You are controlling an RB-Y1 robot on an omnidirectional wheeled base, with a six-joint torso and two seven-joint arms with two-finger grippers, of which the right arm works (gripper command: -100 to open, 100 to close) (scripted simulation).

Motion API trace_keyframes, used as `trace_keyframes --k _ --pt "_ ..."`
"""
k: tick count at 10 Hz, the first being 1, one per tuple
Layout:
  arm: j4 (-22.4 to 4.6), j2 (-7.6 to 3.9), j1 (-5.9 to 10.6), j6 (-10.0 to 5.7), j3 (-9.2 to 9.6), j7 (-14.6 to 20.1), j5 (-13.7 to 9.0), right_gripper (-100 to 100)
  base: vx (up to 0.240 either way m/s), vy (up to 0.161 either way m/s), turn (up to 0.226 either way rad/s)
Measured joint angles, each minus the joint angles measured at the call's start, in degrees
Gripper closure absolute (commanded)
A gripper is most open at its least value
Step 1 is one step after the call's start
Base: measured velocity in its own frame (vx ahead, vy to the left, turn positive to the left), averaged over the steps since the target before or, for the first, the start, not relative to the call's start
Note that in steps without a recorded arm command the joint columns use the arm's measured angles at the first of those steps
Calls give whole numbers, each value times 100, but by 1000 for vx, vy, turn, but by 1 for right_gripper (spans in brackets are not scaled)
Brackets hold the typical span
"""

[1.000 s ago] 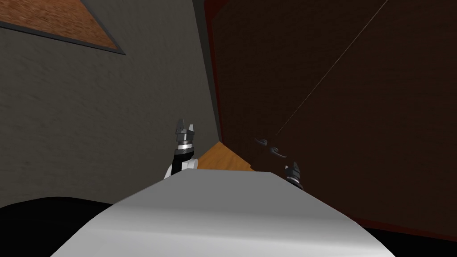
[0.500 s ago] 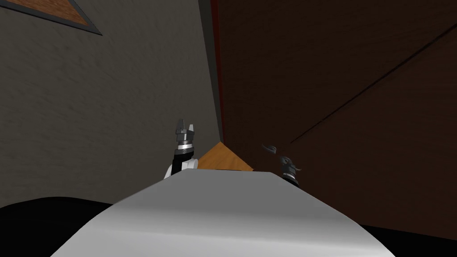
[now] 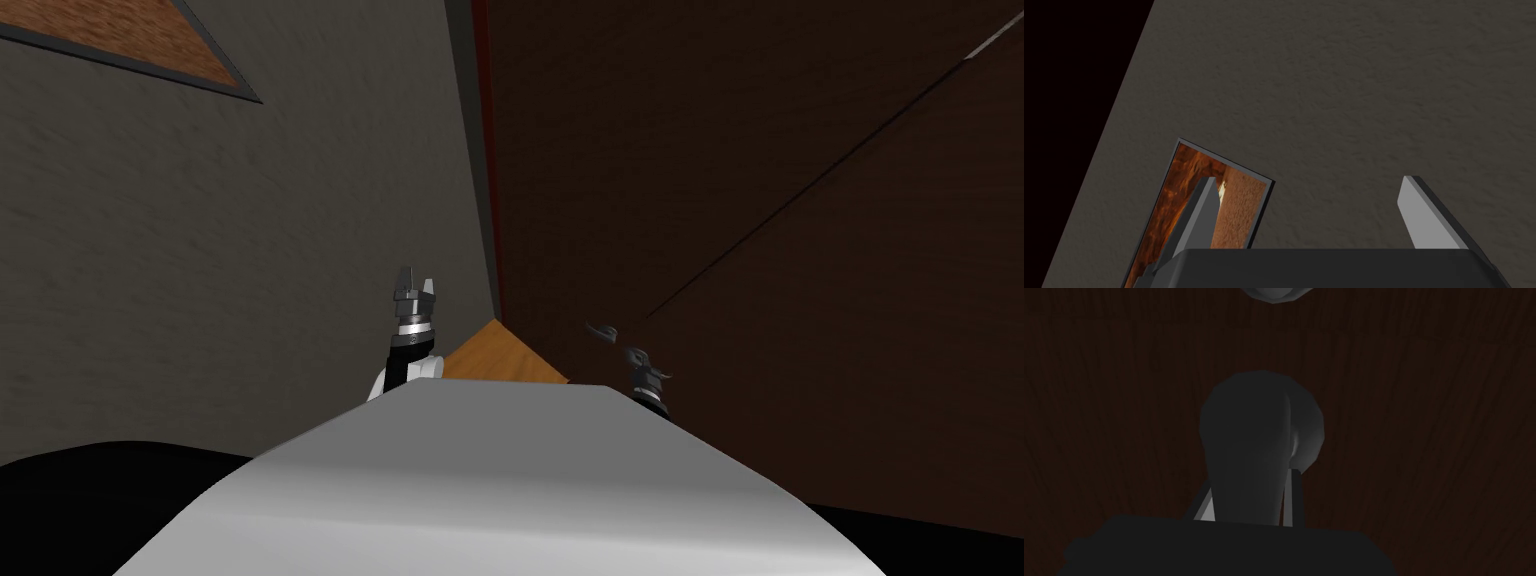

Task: Pull the door open

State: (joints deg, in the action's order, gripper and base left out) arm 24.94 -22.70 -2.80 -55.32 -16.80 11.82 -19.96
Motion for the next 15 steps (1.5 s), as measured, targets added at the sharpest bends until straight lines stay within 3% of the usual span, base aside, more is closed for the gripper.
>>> trace_keyframes --k 1,4,5,6,7,10,11,13,15 --pt "287 43 -168 118 -23 -41 -18 100 -144 -41 -48" --pt "104 43 -120 43 -3 -22 -5 100 -53 3 -8" --pt "-167 -19 -26 -62 17 40 10 100 -96 -36 -75" --pt "-137 -15 -91 -88 6 58 4 100 -155 -53 -51" --pt "231 12 -301 83 -25 11 -19 100 -111 -40 -34" --pt "-84 -65 -168 -11 1 57 6 100 -111 -20 -52" --pt "95 -72 -351 47 -22 58 -7 -100 -172 74 40" --pt "320 -42 -418 92 51 78 45 -100 -155 166 69" --pt "239 -51 -334 -8 161 161 123 -100 -118 163 57"
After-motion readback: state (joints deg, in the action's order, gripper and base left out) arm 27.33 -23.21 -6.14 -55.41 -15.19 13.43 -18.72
